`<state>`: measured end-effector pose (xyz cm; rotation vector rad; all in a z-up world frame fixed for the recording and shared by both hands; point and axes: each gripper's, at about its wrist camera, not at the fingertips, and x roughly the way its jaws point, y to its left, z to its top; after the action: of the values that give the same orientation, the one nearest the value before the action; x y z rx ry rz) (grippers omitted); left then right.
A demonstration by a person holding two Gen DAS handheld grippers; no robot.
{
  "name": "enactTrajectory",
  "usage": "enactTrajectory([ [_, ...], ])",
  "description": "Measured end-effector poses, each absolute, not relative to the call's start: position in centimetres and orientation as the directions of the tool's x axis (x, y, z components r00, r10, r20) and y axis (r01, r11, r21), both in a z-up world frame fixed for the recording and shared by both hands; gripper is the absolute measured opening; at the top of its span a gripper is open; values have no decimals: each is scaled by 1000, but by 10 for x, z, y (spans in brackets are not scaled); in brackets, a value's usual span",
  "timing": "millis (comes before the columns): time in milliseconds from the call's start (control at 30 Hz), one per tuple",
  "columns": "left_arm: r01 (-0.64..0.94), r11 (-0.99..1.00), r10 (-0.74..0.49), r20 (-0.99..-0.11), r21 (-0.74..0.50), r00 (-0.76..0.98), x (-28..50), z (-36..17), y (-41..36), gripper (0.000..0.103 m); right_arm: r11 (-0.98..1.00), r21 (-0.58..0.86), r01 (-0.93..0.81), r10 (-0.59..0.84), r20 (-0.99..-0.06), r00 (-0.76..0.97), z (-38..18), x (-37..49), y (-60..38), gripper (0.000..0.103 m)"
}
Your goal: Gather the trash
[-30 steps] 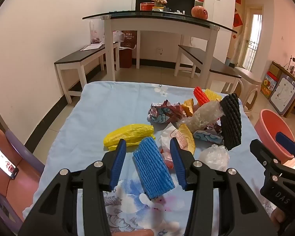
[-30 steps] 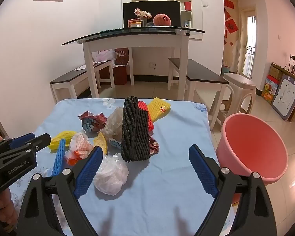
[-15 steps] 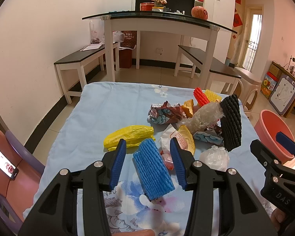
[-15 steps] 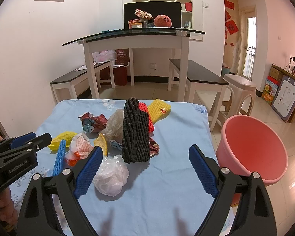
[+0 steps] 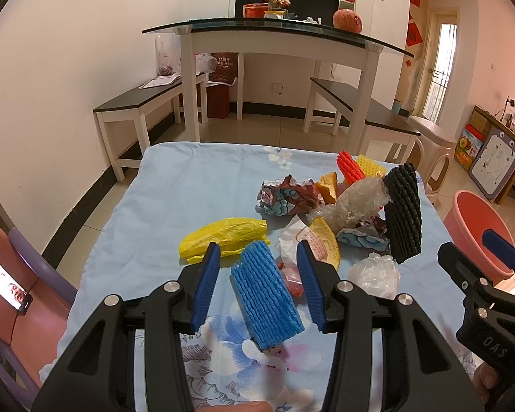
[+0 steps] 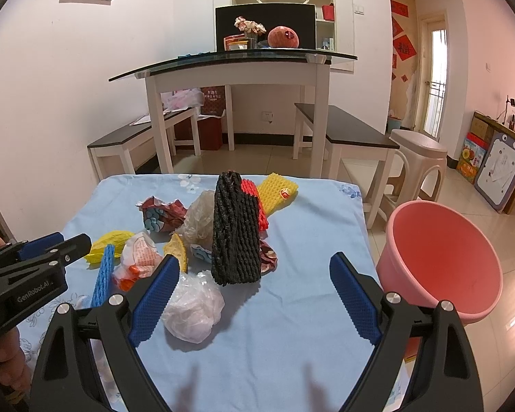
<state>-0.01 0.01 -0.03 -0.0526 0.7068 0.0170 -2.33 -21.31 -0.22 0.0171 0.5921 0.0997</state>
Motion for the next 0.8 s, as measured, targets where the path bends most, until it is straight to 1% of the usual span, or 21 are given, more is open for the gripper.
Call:
enactTrajectory([
  [300,-32,999,-4,-648,-43,761,1,2,0,47,993,65,-101,121,-537,835,1,-24,-216,86],
  [533,-39,999,8,-620,-36,785,-5,9,10,47,994,66,-87,109,-526,843,2,-31,-221,86],
  [800,-51,997,5,-640,-54,769,-12,3,34,47,983,113,-147,185,-535,824,-6,-30,-221,84],
])
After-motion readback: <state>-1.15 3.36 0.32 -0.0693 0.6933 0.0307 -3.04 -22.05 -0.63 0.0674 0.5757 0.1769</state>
